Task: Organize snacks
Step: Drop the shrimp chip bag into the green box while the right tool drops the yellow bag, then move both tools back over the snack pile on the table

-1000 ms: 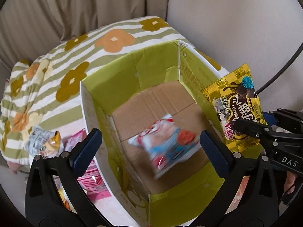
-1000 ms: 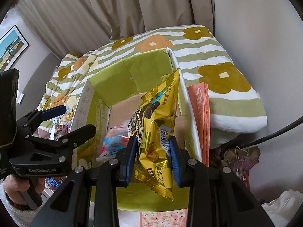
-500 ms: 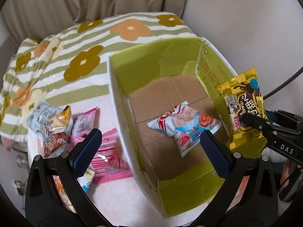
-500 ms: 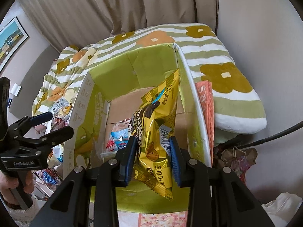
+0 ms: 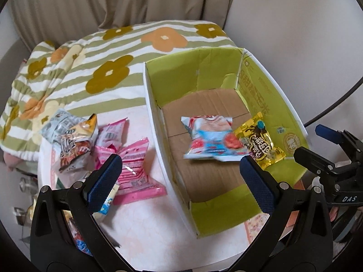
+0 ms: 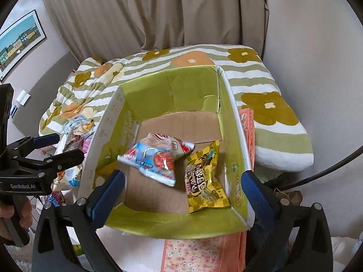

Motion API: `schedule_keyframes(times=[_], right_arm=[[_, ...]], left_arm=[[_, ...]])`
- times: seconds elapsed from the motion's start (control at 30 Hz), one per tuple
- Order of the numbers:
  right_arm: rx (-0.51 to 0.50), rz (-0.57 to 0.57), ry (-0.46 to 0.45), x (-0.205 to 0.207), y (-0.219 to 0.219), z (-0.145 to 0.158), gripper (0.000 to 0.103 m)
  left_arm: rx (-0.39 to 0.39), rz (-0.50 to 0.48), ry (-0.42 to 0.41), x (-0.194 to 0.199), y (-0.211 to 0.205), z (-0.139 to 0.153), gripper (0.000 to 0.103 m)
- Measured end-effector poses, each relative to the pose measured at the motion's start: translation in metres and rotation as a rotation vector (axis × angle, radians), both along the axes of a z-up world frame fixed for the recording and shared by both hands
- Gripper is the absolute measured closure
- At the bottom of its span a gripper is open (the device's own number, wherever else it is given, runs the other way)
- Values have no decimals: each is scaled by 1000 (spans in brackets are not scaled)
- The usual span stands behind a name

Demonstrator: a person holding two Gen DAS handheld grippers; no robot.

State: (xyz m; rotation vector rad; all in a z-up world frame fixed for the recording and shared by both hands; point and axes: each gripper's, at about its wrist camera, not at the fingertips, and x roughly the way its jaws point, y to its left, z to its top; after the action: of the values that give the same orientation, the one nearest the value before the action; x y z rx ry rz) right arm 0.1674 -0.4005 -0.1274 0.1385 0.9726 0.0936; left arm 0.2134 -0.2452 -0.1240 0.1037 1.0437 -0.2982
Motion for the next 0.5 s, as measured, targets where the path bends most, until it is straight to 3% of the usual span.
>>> schedule_keyframes(times=[0.27,0.5], right_arm=[[-53,15,-51,-17,4,17,1],[-43,11,-95,-32,4,31,1]], left_arm=[[-6,43,-46,-28,9,19,0],[-1,80,-70,-54,24,29,0]])
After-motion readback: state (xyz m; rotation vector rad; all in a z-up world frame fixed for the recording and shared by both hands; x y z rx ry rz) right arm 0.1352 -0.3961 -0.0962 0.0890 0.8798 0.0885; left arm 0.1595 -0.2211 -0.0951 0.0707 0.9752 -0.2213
